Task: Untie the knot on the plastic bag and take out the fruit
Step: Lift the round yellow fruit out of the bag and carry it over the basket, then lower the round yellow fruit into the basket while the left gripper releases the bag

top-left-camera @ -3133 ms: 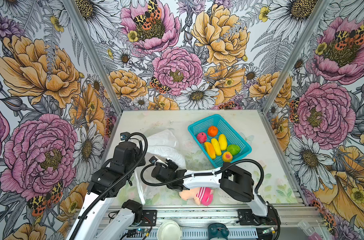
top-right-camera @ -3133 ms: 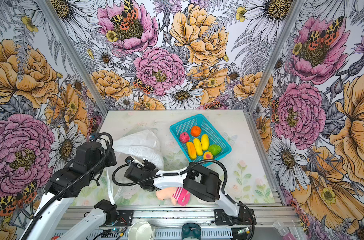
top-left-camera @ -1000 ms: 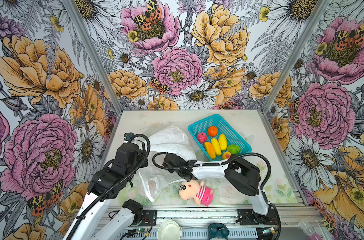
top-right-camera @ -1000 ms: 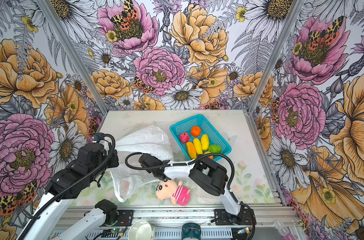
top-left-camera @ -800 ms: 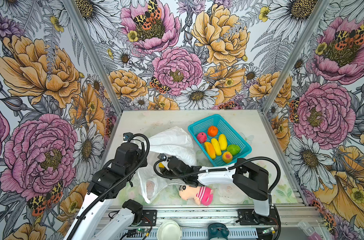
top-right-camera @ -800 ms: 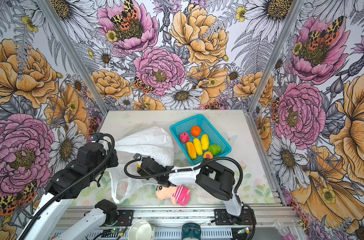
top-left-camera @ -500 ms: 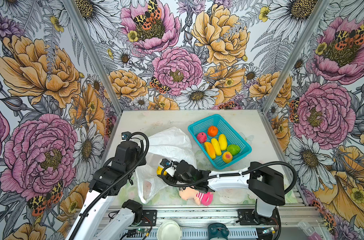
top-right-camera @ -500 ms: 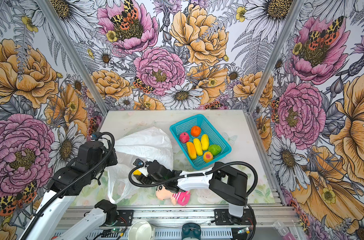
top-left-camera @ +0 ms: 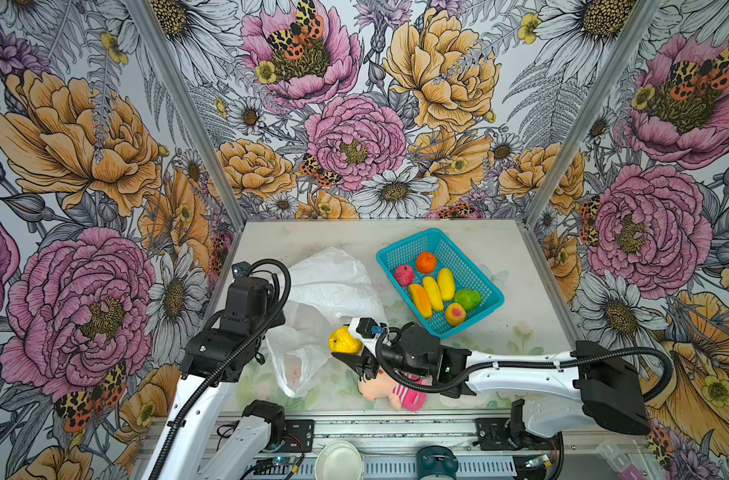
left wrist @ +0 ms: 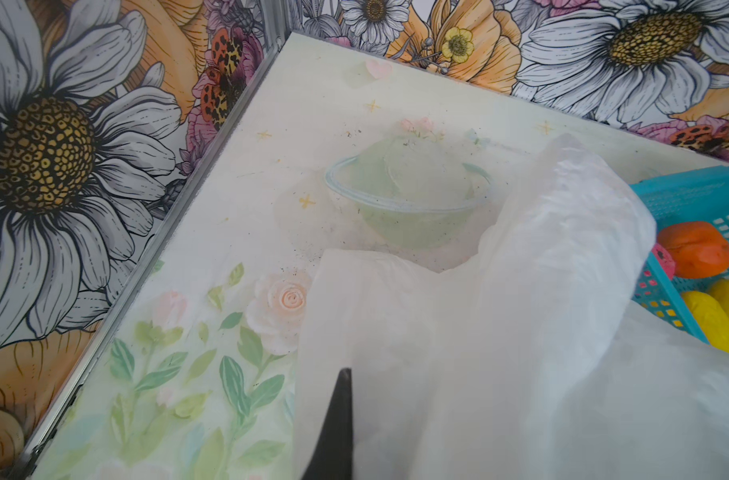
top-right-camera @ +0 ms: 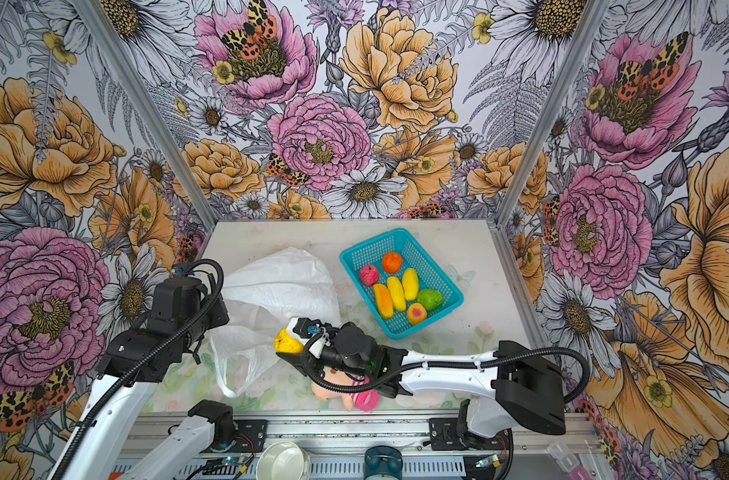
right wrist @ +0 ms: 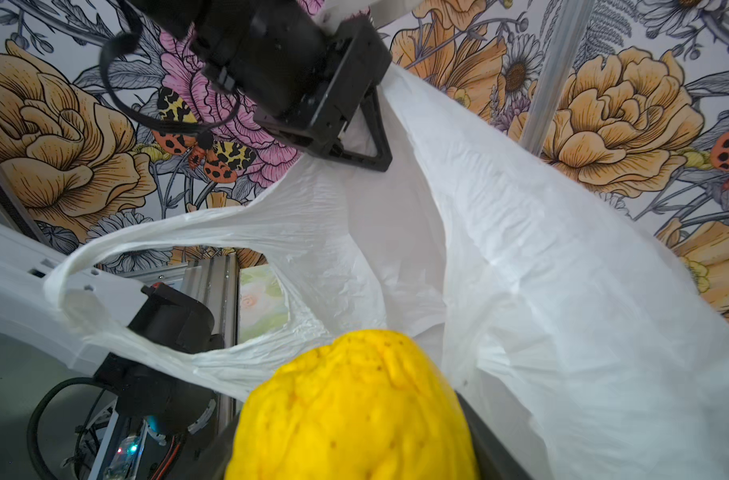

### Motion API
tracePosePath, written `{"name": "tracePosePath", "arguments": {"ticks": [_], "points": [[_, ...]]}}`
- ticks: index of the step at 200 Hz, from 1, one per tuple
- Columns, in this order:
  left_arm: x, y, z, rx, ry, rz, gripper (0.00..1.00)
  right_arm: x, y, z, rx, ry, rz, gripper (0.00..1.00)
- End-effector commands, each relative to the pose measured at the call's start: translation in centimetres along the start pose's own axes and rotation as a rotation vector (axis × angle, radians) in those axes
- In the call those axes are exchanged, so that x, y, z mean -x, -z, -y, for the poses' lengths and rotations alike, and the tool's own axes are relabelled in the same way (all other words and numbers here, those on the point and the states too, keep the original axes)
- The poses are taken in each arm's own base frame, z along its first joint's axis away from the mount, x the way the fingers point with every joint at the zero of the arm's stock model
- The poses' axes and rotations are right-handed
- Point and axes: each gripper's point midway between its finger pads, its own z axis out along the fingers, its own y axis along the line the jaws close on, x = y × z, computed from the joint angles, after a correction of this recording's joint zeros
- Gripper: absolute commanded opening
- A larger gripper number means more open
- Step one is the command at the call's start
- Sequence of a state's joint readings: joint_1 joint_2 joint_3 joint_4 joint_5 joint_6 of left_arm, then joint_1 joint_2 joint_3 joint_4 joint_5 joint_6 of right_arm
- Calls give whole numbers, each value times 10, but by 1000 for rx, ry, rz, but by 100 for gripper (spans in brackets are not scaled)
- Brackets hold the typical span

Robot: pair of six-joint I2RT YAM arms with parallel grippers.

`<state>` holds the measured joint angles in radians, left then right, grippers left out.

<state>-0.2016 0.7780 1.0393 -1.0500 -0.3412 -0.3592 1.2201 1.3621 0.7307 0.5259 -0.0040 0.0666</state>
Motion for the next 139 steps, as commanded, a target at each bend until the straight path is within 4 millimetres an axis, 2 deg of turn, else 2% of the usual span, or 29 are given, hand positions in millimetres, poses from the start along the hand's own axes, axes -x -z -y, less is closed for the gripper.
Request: {"name": "tracePosePath", "arguments": {"ticks": [1, 34, 73, 83, 108, 132, 139], "points": [[5, -8, -3, -1, 34, -8, 0, 22, 19, 20, -86, -35, 90, 18], [6, -13, -11, 20, 64, -24, 0, 25, 47, 65, -227, -104, 120, 17], [14, -14, -15, 21, 115, -30, 0, 11, 81, 130, -497, -176, 78, 16], [17, -13, -5, -34, 127, -42, 0, 6, 90, 143, -549, -200, 72, 17], [31, -9, 2, -58, 203, -12, 0, -6, 117, 174, -678, -275, 70, 18], [37, -16, 25, -141, 259, 11, 0, -33, 135, 202, -779, -365, 37, 18], [39, -22, 30, -141, 260, 20, 0, -44, 142, 217, -828, -397, 20, 18]]}}
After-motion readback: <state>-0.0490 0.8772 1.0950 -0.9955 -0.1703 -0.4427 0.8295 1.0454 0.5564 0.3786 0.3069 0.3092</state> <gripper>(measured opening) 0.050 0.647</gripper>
